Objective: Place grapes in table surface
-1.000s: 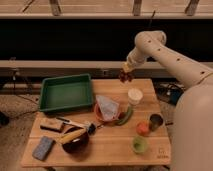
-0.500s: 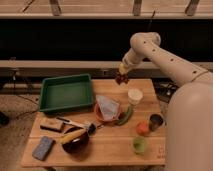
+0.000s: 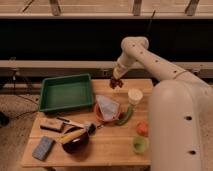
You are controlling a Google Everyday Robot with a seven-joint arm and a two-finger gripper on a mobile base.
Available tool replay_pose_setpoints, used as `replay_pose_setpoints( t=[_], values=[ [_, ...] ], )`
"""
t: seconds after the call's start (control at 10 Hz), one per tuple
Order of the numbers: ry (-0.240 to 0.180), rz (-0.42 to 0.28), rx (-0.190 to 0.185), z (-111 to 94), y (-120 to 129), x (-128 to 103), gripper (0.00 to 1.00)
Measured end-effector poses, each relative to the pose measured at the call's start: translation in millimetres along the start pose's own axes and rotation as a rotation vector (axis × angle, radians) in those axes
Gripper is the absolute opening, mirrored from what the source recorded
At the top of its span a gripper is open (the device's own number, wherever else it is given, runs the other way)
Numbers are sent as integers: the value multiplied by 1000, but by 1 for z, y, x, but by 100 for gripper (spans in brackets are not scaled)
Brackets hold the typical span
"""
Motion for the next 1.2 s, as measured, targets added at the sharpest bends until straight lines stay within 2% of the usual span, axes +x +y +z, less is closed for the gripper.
replay_pose_setpoints(
  t=[0.1,0.3,0.5,0.6,0.7,1.2],
  values=[
    [-28,9,2,15,3,-4,11],
    [-53,26,3,26,8,-9,29],
    [-61,39,14,26,9,-15,52],
    [-54,39,19,24,8,-16,58],
    [-54,40,18,24,10,-18,62],
    [-53,37,20,24,8,-16,62]
  ],
)
